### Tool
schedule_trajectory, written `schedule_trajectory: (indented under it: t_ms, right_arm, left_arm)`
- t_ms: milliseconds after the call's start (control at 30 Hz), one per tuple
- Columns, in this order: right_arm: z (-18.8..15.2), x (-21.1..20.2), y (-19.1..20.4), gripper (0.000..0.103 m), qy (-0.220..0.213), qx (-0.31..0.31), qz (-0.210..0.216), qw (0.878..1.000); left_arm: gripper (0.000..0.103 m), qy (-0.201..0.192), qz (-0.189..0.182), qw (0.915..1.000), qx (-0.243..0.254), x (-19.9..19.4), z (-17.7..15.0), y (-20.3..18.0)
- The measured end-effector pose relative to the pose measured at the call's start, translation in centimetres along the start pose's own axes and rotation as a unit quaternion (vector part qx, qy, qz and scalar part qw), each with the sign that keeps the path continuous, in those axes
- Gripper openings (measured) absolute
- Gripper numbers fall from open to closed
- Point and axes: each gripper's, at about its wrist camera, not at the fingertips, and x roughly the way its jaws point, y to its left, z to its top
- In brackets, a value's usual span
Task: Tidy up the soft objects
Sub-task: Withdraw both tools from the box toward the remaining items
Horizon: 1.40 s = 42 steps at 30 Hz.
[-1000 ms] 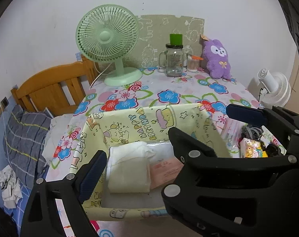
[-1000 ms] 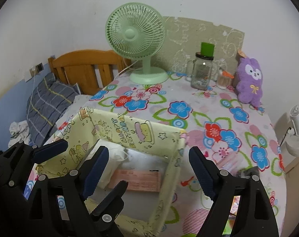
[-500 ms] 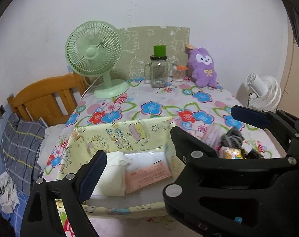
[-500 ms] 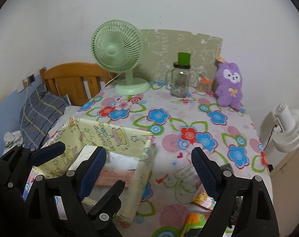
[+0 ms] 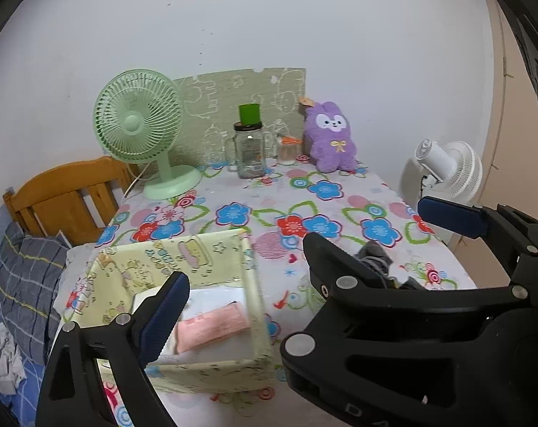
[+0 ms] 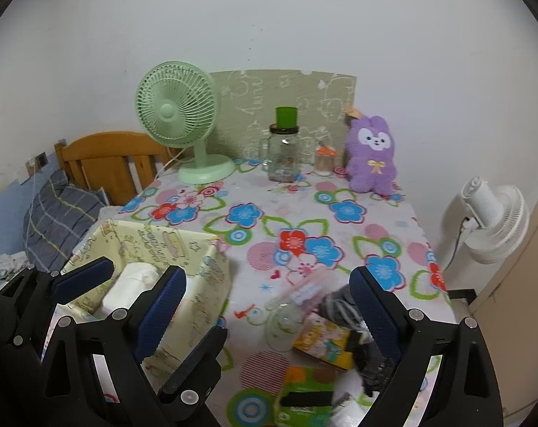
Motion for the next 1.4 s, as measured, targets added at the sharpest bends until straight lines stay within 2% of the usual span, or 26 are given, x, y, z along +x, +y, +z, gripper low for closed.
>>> schedule_trajectory:
  t_ms: [400, 833, 1067, 1400]
  right_arm:
    - [-1.8, -2.0, -2.8, 0.096, -0.014, 0.016, -0.027, 0.999]
    - [-4.8, -3.5, -6.0, 0.103, -0.044, 0.032, -0.063, 0.997]
    - [-7.1, -3.1, -7.9, 0.103, -0.039, 0.051, -0.067, 0.996]
    - [-10.2, -2.6, -9.4, 0.103, -0.033, 0.035, -0.075, 0.996]
  left_arm:
    - [0.098, -0.010, -0.023, 0.9997, 0.005, -0.4, -0.6, -3.0]
    - [0.103, -0.021, -0.037, 0.9991, 0.002, 0.0, -2.8, -5.7]
    - [0.103, 0.005, -0.050, 0.9986, 0.013, 1.6, -4.3, -7.5]
    - [0.102, 0.039, -0.061, 0.9967, 0.035, 3.9, -6.8, -9.2]
